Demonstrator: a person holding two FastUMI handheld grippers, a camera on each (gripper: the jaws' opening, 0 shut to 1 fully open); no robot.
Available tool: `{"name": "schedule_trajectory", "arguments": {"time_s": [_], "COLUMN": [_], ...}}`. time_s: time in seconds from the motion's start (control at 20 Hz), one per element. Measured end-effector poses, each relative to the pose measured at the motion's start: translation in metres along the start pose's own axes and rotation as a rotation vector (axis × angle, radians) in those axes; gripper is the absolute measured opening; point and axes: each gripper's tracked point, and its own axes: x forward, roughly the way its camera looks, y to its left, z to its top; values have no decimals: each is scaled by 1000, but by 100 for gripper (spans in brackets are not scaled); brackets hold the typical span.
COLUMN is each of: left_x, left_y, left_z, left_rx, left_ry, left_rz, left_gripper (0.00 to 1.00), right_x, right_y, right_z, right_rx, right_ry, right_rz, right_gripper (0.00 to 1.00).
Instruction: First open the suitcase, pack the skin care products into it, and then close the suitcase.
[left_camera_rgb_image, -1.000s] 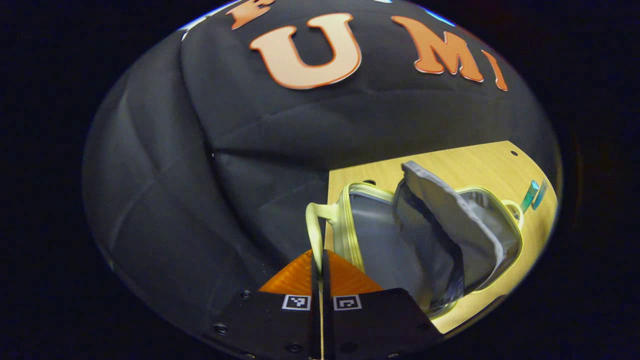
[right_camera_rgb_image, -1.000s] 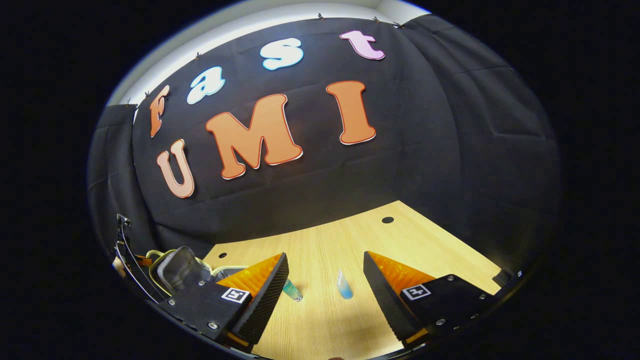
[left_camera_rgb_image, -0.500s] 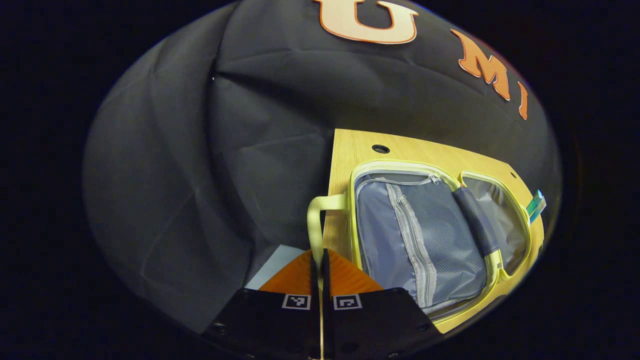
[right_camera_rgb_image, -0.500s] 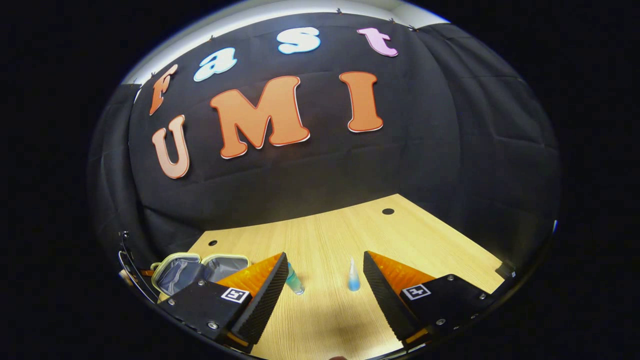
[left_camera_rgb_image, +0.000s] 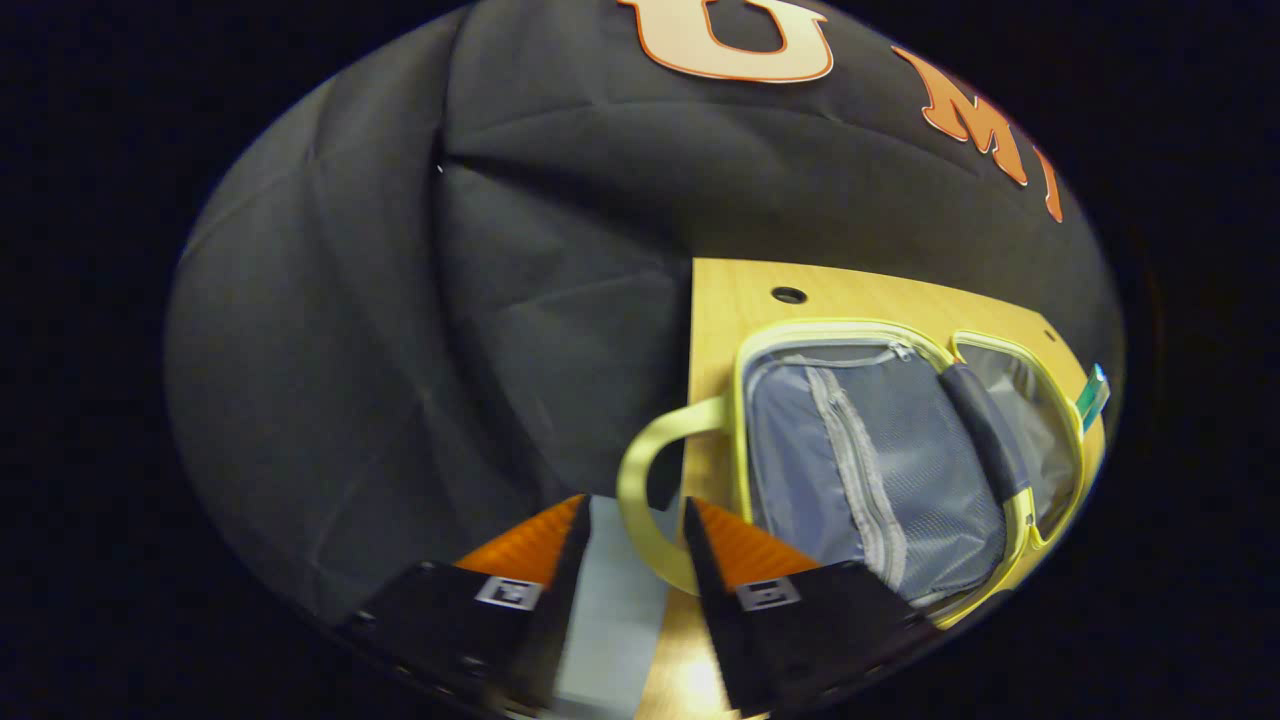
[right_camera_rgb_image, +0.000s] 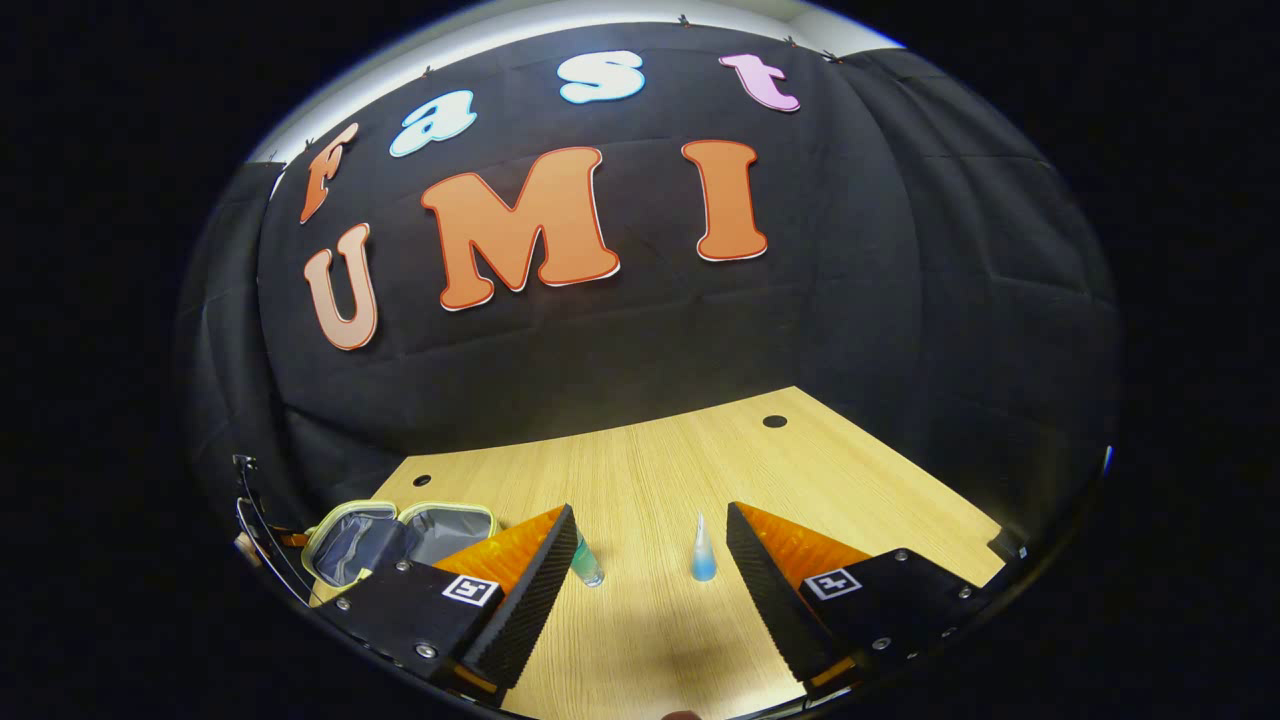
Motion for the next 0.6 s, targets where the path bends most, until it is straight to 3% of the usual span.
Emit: {"name": "schedule_trajectory", "arguments": {"time_s": [0.1, 0.3, 0.6], "left_x": [-25, -120, -237], "left_y": [-4, -57, -202], "left_z": [21, 113, 220], "left_rx": [-6, -46, -121], "left_ry": [-37, -235, -501], "left_rz": [29, 48, -12], "left_gripper": [100, 100, 100], "right_x": [3, 18, 27], "right_y": [-7, -25, -41], "right_z": [8, 28, 69], "right_rx": [-10, -49, -128], "right_ry": [-6, -1, -56], "right_rz": [10, 49, 108], "right_gripper": [95, 95, 95]}}
